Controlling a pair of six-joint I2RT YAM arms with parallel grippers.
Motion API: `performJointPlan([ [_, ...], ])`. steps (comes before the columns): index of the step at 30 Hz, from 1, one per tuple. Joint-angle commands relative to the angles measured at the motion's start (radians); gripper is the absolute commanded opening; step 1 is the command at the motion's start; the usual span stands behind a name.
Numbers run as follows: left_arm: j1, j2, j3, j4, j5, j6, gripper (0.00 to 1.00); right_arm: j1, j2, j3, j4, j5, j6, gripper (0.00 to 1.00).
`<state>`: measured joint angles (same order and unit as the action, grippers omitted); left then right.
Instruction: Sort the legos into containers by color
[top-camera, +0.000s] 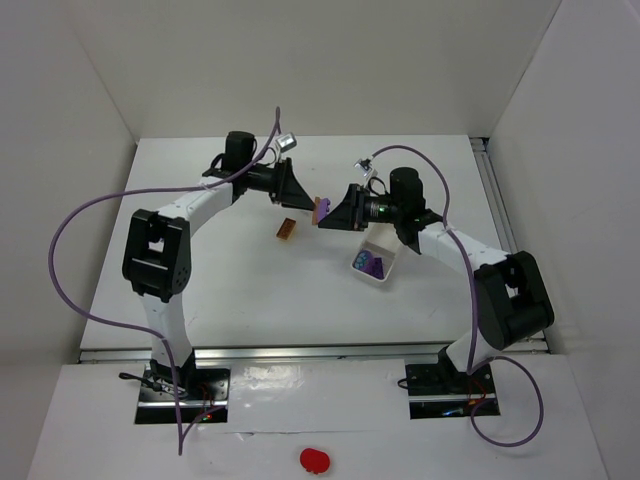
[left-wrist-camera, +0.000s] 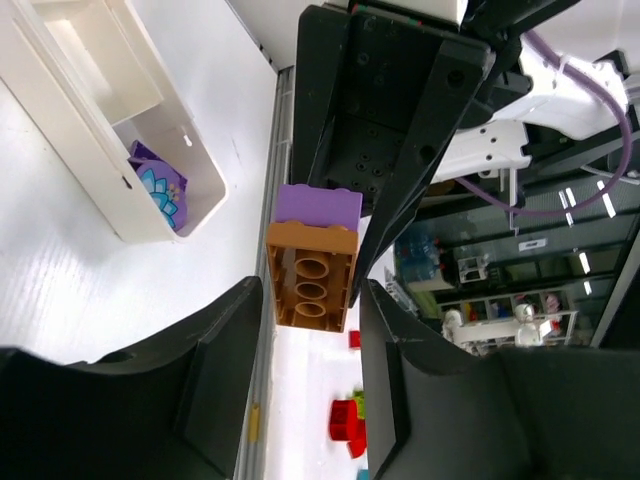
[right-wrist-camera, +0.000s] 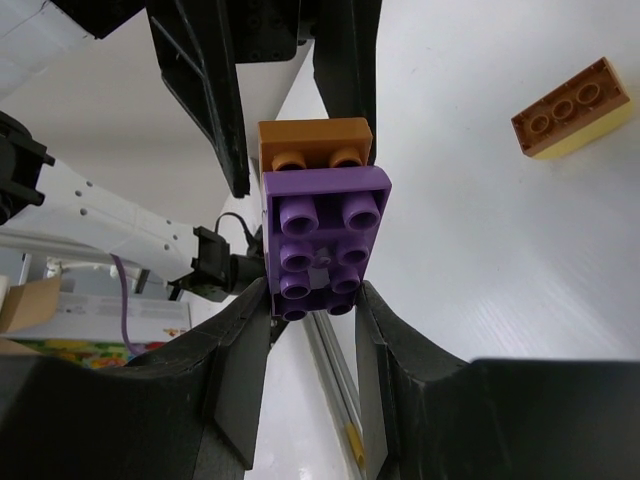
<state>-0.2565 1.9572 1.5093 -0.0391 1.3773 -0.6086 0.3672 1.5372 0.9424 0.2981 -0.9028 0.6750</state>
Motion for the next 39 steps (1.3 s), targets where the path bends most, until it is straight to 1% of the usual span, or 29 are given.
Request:
performJointPlan([
  [1,0.008,-0.049,-0.005,0.185,0.054,-0.095,0.54,-0.007,-0.042,0.001,0.026,-0.005,-0.015,0.12],
  [4,0.008,-0.040,0.017,0.128,0.054,-0.059,0.62,-0.007,-0.042,0.001,0.015,-0.005,-0.025,0.12],
  [5,0.008,-0.040,0.029,0.111,0.054,-0.046,0.69,-0.007,-0.042,0.001,0.015,-0.005,-0.025,0.12],
  [8,-0.001,-0.030,0.040,0.065,0.054,-0.022,0.75,-0.007,-0.042,0.010,0.015,-0.005,-0.025,0.12],
  [12,-0.012,-0.021,0.049,0.047,0.045,0.001,0.75,-0.007,-0.042,0.010,0.015,-0.015,-0.025,0.12],
  [13,-0.021,-0.021,0.049,0.047,0.045,0.001,0.72,-0.007,-0.042,0.010,0.015,-0.015,-0.025,0.12],
  [16,-0.021,-0.012,0.049,0.071,0.035,-0.017,0.69,-0.007,-0.042,0.010,0.006,-0.015,-0.025,0.12],
  [17,-0.030,-0.012,0.049,0.071,0.035,-0.017,0.66,-0.007,-0.042,0.010,0.006,-0.015,-0.025,0.12],
  [22,-0.030,-0.012,0.058,0.084,0.035,-0.026,0.58,-0.007,-0.042,0.019,0.006,-0.024,-0.025,0.12],
  [24,-0.030,-0.012,0.058,0.093,0.035,-0.036,0.52,-0.007,-0.032,0.019,0.006,-0.024,-0.025,0.12],
  [25,-0.030,-0.003,0.068,0.093,0.035,-0.045,0.44,-0.007,-0.032,0.019,0.006,-0.024,-0.025,0.12],
  [26,-0.030,-0.003,0.068,0.093,0.035,-0.045,0.39,-0.007,-0.032,0.019,0.006,-0.024,-0.025,0.12],
  [27,-0.030,-0.003,0.068,0.093,0.035,-0.045,0.37,-0.007,-0.023,0.028,0.006,-0.024,-0.025,0.12],
  [29,-0.030,-0.003,0.068,0.093,0.035,-0.045,0.37,-0.007,-0.023,0.029,-0.007,-0.024,-0.035,0.12],
  [32,-0.039,-0.003,0.068,0.093,0.035,-0.045,0.46,-0.007,-0.023,0.029,-0.017,-0.024,-0.044,0.12],
  [33,-0.040,0.006,0.077,0.084,0.035,-0.045,0.51,-0.007,-0.023,0.029,-0.017,-0.024,-0.045,0.12],
  [35,-0.040,0.006,0.077,0.071,0.035,-0.031,0.56,-0.007,-0.023,0.038,-0.017,-0.033,-0.045,0.12],
  [39,-0.040,0.016,0.095,-0.005,0.026,0.027,0.59,-0.007,-0.023,0.038,-0.017,-0.033,-0.045,0.12],
])
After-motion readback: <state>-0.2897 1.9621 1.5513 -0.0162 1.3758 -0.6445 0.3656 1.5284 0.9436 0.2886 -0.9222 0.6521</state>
